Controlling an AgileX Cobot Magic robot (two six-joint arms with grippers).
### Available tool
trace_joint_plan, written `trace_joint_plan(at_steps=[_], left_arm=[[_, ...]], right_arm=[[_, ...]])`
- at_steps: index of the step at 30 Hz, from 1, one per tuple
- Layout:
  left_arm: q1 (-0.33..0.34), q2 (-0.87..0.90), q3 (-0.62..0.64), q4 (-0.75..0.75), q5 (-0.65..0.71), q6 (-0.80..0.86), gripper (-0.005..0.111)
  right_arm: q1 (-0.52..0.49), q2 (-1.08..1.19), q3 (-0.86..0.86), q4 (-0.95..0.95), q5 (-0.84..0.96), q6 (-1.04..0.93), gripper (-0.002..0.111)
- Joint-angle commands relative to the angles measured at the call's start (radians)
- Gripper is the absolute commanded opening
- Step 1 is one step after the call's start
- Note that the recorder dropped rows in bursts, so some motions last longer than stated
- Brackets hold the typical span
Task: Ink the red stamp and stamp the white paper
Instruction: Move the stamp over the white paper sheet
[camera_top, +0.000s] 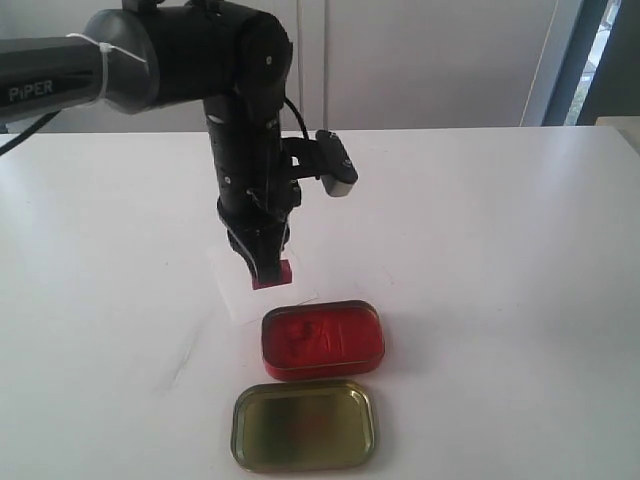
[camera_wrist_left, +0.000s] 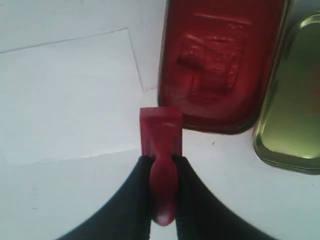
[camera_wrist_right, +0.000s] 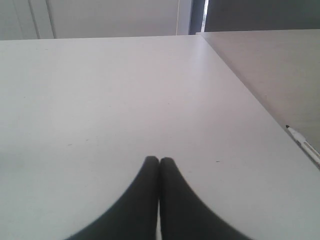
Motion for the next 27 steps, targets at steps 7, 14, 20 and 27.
trace_joint_plan(at_steps=[7,14,20,27], left_arm=[[0.122,-0.012,0.005,-0.049,-0.024,-0.032,0.0],[0.132,-0.006,0.005,-0.063,-0.096,-0.025,0.0],[0.132,0.045,0.005,-0.063,-0.111,-0.009,0.0],[0.132,0.08,0.005,-0.057,-0.161,-0.002,0.0]], right_arm=[[0.004,-0.004,0.005,-0.003,-0.015,0.003,0.0],[0.004,-0.004,0.005,-0.001,-0.015,0.003,0.0],[0.004,-0.004,0.005,-0.003,-0.015,0.021,0.0],[0.004,-0.004,0.005,-0.003,-0.015,0.021,0.0]])
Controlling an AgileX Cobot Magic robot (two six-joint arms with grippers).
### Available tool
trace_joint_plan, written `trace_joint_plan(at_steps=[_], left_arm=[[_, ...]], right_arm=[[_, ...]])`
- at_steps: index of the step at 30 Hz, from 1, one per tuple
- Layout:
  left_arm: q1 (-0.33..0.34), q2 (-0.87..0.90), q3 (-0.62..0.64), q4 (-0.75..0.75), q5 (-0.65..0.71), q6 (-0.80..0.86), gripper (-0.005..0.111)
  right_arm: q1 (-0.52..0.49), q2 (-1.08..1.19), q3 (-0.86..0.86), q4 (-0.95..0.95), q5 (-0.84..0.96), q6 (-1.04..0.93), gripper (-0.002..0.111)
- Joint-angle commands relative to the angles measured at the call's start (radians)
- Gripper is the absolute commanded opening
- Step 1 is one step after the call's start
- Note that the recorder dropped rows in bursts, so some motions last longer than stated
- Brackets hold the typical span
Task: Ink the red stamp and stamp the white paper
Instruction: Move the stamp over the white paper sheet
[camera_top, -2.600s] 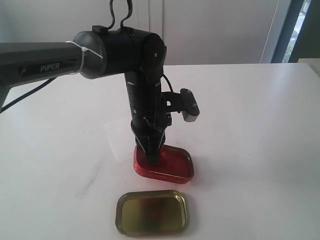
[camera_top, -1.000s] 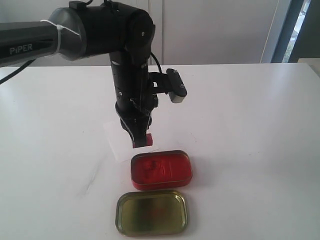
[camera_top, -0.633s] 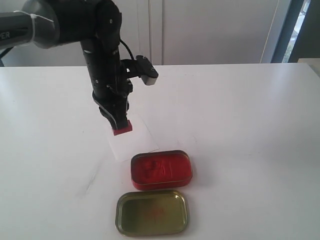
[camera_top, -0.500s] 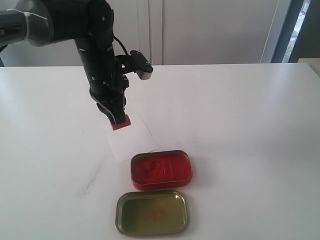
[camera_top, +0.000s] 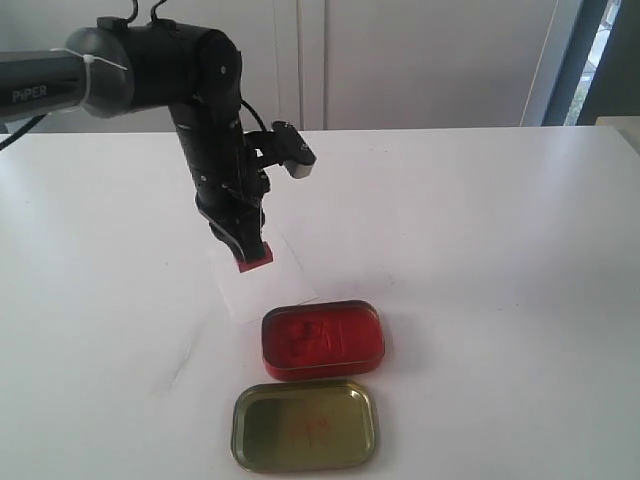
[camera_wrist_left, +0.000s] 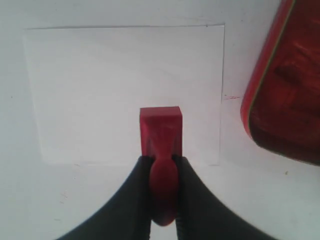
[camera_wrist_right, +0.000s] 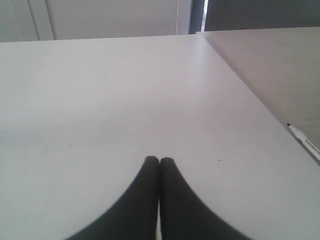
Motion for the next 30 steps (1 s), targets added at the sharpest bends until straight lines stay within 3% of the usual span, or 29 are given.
trace_joint_plan(at_steps=[1,12,30], left_arm=[[0.002,0.016,0.005,-0.005,-0.029,0.007,0.0],[0.002,0.055,-0.005,0.042,-0.046,0.009,0.0],[0.002,0.149,-0.206,0.006,0.127,0.005,0.0]], right_arm=[[0.004,-0.004,0.005,-0.003,-0.015,0.005,0.0],[0.004,-0.004,0.005,-0.003,-0.015,0.005,0.0],[0.004,-0.004,0.005,-0.003,-0.015,0.005,0.0]])
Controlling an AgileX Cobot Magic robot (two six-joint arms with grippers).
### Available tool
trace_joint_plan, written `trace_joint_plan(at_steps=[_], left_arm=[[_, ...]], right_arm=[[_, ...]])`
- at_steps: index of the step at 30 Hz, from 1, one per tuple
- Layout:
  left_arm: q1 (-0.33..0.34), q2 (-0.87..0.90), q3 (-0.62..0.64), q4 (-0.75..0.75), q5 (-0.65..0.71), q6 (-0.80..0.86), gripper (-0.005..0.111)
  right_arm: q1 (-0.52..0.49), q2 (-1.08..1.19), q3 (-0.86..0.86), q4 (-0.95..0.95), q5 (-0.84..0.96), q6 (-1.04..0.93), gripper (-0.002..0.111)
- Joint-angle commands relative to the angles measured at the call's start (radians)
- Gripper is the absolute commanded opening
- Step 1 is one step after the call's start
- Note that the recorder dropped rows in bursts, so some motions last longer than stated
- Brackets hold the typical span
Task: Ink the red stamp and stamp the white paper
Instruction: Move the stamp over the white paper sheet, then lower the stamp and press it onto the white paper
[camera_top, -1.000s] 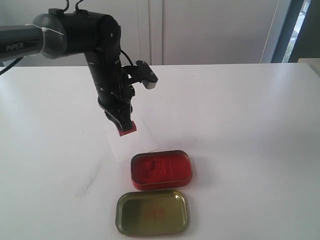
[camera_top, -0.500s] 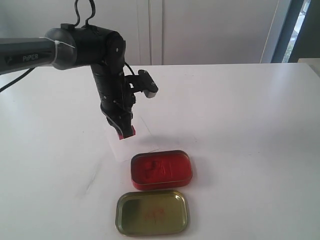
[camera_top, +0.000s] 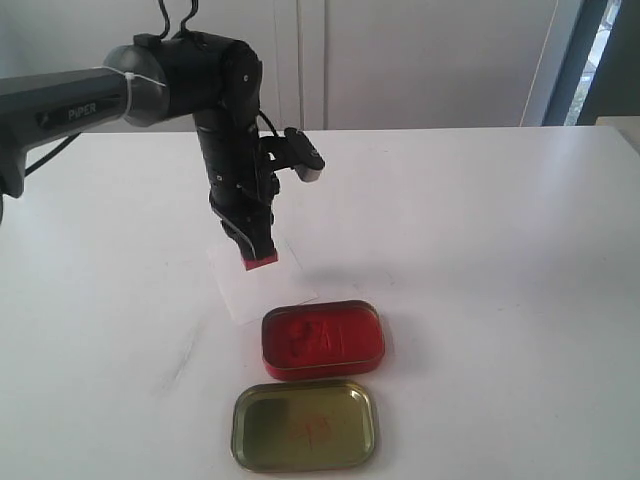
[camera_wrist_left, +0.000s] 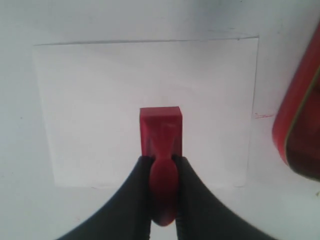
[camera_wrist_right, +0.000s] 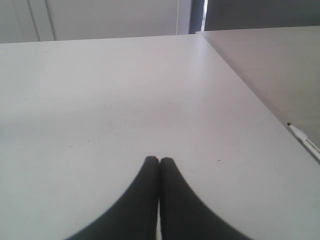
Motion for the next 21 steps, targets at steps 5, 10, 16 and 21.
trace_joint_plan(at_steps=[5,10,16,21], left_arm=[[0.024,0.023,-0.04,-0.054,0.054,0.001,0.0],[0.055,0.023,-0.04,-0.074,0.051,0.001,0.0],[0.059,0.023,-0.04,-0.078,0.051,0.005,0.0],[0.059,0.023,-0.04,-0.078,0.051,0.005,0.0]], right_arm=[[0.004,-0.004,0.005,-0.003,-0.015,0.001,0.0],[0.004,-0.004,0.005,-0.003,-0.015,0.001,0.0],[0.004,-0.004,0.005,-0.003,-0.015,0.001,0.0],[0.004,-0.004,0.005,-0.003,-0.015,0.001,0.0]])
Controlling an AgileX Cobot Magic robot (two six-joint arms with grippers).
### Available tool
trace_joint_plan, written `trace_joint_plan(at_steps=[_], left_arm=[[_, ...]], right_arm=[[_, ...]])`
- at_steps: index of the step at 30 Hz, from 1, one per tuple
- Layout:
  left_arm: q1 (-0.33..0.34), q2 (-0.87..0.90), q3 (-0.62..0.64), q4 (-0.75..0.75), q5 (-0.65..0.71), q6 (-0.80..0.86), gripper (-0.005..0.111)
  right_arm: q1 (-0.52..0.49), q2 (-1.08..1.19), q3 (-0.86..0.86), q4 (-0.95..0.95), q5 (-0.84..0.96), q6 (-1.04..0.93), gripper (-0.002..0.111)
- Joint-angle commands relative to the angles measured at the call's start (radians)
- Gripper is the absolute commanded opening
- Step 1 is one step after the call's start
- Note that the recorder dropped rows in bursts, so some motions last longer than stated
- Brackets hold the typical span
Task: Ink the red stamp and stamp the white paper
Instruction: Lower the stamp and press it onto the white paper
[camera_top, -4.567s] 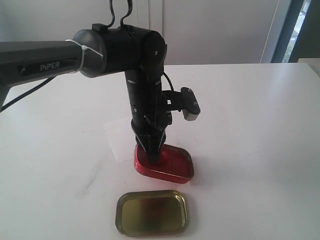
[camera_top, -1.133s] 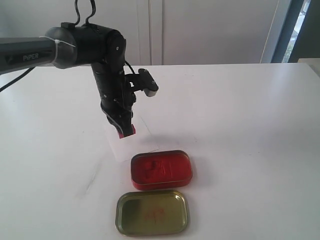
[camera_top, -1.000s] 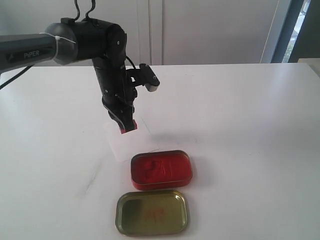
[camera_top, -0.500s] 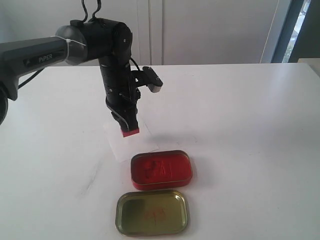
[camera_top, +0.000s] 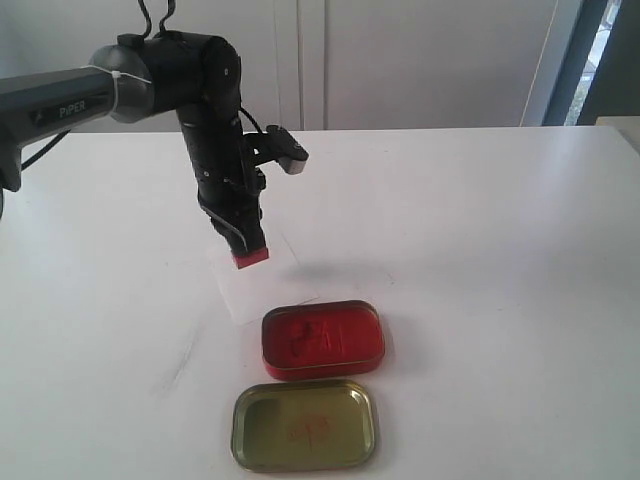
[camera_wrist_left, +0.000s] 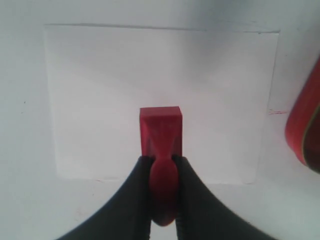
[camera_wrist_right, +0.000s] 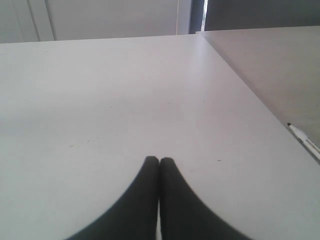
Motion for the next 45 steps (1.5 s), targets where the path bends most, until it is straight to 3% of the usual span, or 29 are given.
trace_joint_plan(at_steps=[1,45], left_arm=[[0.001,-0.006,-0.006,-0.019,0.021,0.005,0.0],[0.001,0.178,-0.004,-0.006,0.0,0.013,0.0]], right_arm=[[0.004,-0.004,0.005,-0.003,-0.015,0.001,0.0],[0.004,-0.004,0.005,-0.003,-0.015,0.001,0.0]])
